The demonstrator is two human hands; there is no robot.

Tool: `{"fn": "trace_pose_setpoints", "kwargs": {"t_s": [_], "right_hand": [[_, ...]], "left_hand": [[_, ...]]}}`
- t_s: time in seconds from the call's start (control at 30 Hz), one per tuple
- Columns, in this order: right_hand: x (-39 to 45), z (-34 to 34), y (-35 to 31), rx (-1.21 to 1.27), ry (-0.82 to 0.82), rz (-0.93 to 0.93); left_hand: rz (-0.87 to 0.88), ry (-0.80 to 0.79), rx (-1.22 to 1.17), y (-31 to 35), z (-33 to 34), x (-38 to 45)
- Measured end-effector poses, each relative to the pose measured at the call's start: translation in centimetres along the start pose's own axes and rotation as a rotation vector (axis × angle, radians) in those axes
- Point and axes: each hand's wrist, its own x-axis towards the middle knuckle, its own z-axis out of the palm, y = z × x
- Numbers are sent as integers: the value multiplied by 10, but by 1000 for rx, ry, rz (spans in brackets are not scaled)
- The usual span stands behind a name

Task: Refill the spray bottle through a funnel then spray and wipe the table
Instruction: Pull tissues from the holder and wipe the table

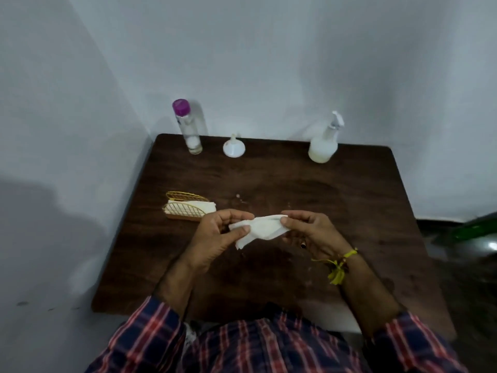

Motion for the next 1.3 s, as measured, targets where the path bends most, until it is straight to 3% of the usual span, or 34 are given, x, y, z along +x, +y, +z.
{"fn": "trace_pose_setpoints", "kwargs": {"t_s": [0.2, 0.43, 0.7, 0.9, 1.07, 1.3], "right_hand": [[3, -26, 18, 30, -190, 187], [10, -48, 18, 187, -147, -47], [21, -41, 26, -190, -334, -31], [31, -24, 31, -157, -228, -74], [47, -21, 37, -295, -96, -138], [96, -20, 62, -556, 83, -89]], "left_hand": [[22, -177, 196, 17, 23, -5], [-1, -104, 195, 19, 33, 3], [-23, -147, 194, 21, 37, 2], [-86, -99, 186, 14, 15, 13], [-168, 37, 273, -11, -6, 34], [-259, 152, 470, -71, -15, 65]]}}
